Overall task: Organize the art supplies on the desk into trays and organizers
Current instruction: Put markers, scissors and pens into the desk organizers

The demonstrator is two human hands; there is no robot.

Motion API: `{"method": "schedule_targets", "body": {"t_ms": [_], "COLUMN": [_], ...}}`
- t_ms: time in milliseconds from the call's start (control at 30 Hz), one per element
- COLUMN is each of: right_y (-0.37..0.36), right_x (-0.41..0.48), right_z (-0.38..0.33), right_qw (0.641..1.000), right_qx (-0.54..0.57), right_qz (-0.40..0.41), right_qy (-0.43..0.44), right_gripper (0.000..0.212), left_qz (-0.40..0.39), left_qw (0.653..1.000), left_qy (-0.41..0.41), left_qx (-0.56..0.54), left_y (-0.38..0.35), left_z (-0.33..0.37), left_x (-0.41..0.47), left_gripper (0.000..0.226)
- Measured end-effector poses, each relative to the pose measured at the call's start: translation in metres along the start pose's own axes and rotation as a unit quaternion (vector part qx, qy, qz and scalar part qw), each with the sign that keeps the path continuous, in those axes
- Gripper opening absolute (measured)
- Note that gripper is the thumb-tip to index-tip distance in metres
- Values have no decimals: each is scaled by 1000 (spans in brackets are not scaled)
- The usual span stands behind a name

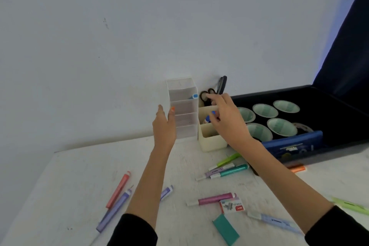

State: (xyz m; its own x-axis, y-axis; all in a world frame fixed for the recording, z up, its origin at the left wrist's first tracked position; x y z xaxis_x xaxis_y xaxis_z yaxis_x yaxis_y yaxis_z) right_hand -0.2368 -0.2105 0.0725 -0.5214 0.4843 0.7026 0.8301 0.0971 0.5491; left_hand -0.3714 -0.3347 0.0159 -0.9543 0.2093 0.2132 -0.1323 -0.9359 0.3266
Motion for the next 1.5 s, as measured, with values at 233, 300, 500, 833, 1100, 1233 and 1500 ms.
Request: {"method": "schedule_targets", "body": {"t_ms": [233,300,500,833,1100,1233,1500], "right_y": [-13,-24,-37,-41,-26,-12,22], "right_x": [-63,-95,-146,-154,-135,-111,-23], "right_z": [21,25,56,85,73,45,-5], "right_qw": [988,973,941,955,955,921,907], "right_qx": [14,1,-211,-132,83,247,349], "right_qz": [-150,-219,-259,-242,-152,-81,12], "right_qy": [-38,-70,-46,-114,-241,-291,-235], "right_gripper": [31,41,51,39,21,9,17], "left_qz": [39,43,60,96,119,124,117], "left_qw": [996,995,995,990,988,987,991], "left_qy": [62,73,78,96,81,70,-13], "left_qx": [-59,-50,-27,-37,-57,-77,-63], "left_y": [9,8,4,24,44,46,44], "left_z": [-26,-36,-59,-77,-77,-67,-8], "left_x": [-61,-75,-102,-110,-97,-85,-34], "left_gripper": [41,39,32,27,23,20,25]}}
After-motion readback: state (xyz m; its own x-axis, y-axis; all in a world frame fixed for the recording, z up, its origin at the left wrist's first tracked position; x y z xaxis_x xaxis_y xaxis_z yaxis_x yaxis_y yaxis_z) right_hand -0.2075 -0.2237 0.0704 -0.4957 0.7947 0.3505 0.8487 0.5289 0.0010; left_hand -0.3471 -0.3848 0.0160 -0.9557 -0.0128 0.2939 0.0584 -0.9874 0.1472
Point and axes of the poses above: each hand's wrist, its own x-axis towards the middle knuckle, its own y-axis out of the back of the hand, z = x × y, the point moved 10 cm from there along x, towards the middle knuckle, and after that the axes turned 13 degrees about z, right-handed, at the moved point
